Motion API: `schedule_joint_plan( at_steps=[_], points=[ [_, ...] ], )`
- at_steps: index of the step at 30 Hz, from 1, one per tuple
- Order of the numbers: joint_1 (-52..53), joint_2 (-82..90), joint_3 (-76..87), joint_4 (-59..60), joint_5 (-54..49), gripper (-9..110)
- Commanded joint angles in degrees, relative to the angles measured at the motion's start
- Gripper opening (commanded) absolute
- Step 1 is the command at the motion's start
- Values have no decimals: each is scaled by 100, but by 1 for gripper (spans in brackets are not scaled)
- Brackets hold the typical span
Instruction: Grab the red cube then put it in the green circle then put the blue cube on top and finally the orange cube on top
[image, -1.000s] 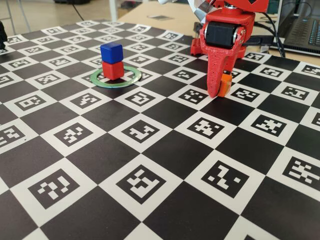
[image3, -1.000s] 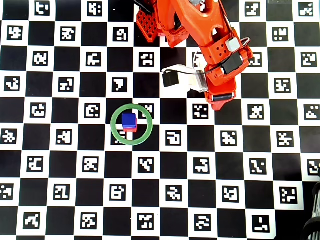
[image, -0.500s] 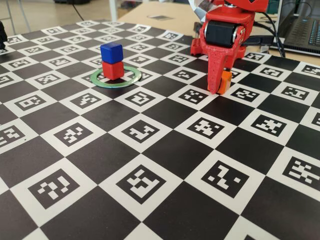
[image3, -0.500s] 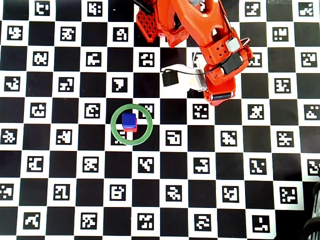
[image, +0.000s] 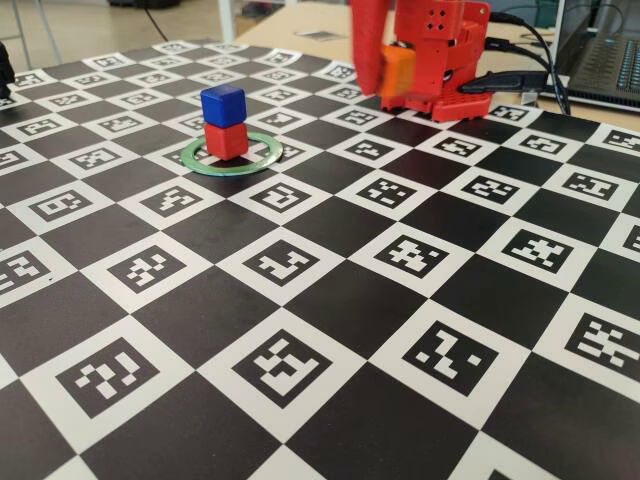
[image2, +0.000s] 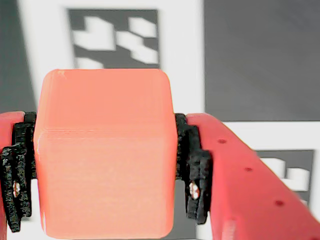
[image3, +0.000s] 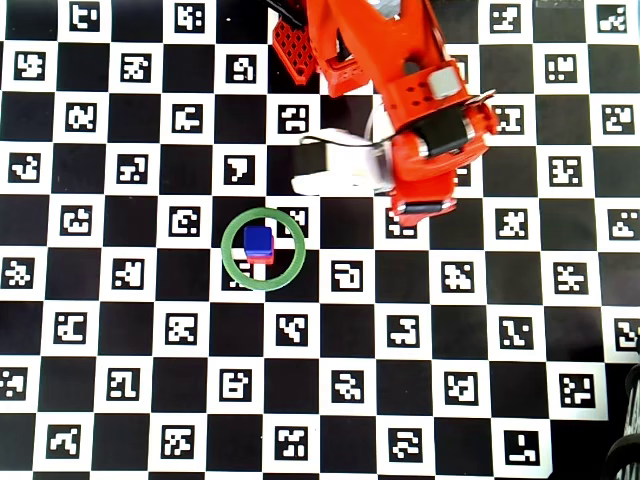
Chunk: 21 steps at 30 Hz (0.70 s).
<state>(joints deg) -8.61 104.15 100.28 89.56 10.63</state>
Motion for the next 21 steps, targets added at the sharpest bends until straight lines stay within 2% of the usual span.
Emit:
schedule_joint_plan(
  at_steps=[1, 8, 21],
  points=[
    [870, 334, -905, 202, -677, 5],
    [1705, -97, -1485, 562, -1802, 5],
    [2725, -167, -1477, 352, -3067, 5]
  ],
)
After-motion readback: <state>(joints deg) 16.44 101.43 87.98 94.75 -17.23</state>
